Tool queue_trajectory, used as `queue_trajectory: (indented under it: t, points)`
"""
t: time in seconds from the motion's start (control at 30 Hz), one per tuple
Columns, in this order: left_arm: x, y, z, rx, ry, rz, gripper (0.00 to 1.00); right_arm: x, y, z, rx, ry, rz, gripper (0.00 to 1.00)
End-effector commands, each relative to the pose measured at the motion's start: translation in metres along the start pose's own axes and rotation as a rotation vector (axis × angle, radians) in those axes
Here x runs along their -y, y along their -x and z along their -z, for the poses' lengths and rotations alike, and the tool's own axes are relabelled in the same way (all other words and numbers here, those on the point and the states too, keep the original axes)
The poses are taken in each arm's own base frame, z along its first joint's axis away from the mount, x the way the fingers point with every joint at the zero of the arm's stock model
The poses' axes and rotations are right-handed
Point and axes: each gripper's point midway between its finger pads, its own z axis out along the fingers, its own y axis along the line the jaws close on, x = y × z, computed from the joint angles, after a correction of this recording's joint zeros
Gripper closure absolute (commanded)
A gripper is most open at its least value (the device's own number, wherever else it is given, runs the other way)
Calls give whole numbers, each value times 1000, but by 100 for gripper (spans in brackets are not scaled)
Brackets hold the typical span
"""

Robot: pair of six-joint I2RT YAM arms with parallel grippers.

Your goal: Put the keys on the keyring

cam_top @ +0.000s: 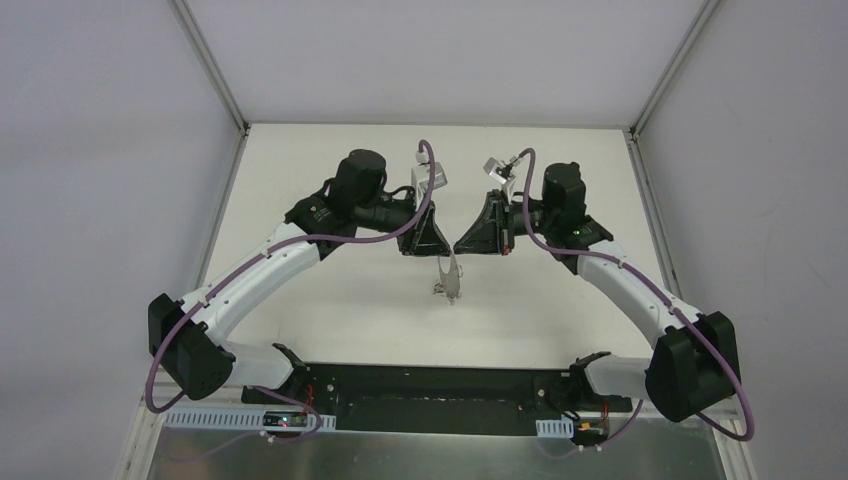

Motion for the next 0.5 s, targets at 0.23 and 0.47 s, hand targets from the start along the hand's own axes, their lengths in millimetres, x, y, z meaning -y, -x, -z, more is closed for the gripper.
queue_trajectory:
  t: [0.23, 0.47]
  points:
    - [-41, 9, 41, 52, 240, -62, 48, -8, 10, 16, 28, -19, 130, 100]
    - [-152, -21, 107, -33, 713, 135, 43, -8, 13, 23, 34, -52, 162, 100]
